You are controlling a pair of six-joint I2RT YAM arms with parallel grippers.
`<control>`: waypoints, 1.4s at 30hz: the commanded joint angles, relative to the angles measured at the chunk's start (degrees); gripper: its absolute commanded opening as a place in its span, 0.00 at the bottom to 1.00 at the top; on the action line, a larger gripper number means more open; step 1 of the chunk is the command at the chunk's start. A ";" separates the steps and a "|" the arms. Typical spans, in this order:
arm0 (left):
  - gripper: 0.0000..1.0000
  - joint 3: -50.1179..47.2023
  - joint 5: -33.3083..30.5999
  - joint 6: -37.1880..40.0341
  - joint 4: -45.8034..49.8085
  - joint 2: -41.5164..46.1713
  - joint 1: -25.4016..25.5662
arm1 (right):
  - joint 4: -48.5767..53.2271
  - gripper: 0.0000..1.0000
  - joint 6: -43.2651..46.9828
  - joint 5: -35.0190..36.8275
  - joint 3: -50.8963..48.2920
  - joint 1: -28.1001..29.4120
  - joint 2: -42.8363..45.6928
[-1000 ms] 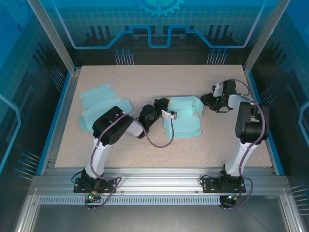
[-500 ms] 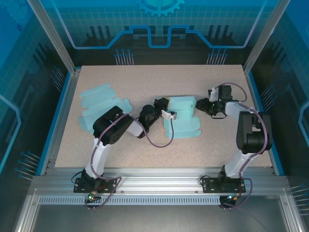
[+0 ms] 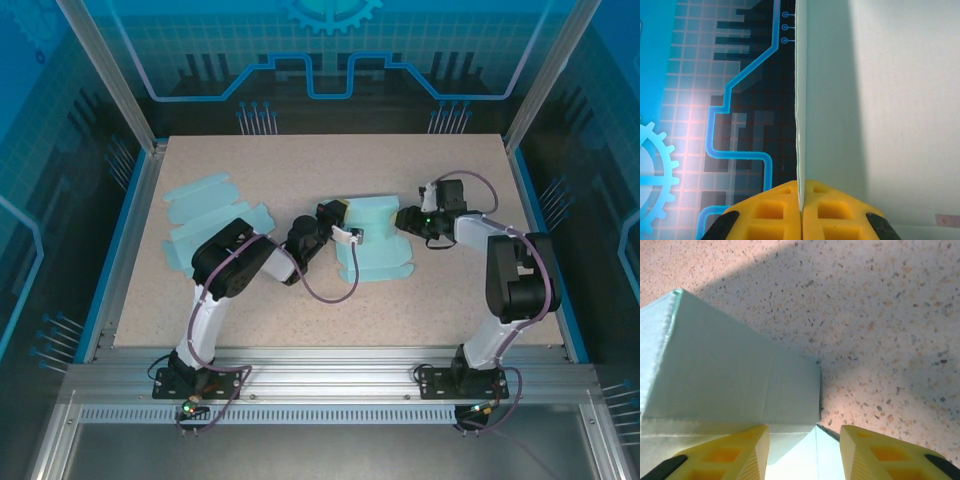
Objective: Fold the paper box
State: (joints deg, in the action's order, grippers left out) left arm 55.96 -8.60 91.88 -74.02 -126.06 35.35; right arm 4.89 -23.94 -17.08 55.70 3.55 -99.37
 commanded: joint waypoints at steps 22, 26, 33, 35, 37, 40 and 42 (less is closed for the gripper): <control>0.00 0.37 3.68 -5.46 7.25 0.42 -0.98 | -11.65 0.45 1.01 1.69 -4.99 6.06 0.73; 0.00 0.35 3.32 -3.55 5.96 -0.30 -0.86 | -12.15 0.46 0.21 2.32 -7.53 6.07 1.68; 0.00 0.03 3.40 -2.32 4.32 -0.30 -0.83 | -12.02 0.47 -0.01 3.75 -6.03 6.42 0.44; 0.00 -0.06 3.40 -2.32 4.49 -0.20 -0.88 | -11.93 0.47 0.10 4.53 -5.61 6.54 -0.17; 0.00 -0.09 3.36 -2.35 4.57 -0.24 -0.85 | -11.84 0.47 0.04 4.95 -4.16 6.71 -0.38; 0.00 -0.33 3.40 -2.34 4.33 -0.22 -0.89 | -11.35 0.47 -0.16 7.05 -3.58 6.95 -0.21; 0.00 -0.50 3.39 -2.42 4.06 -0.11 -0.85 | -10.59 0.48 -0.23 9.00 -3.28 6.92 -0.11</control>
State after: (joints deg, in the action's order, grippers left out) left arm 56.21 -8.03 88.68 -72.55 -125.89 33.87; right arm -6.02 -23.75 -11.03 50.76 9.61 -99.37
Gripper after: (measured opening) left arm 0.072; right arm 0.475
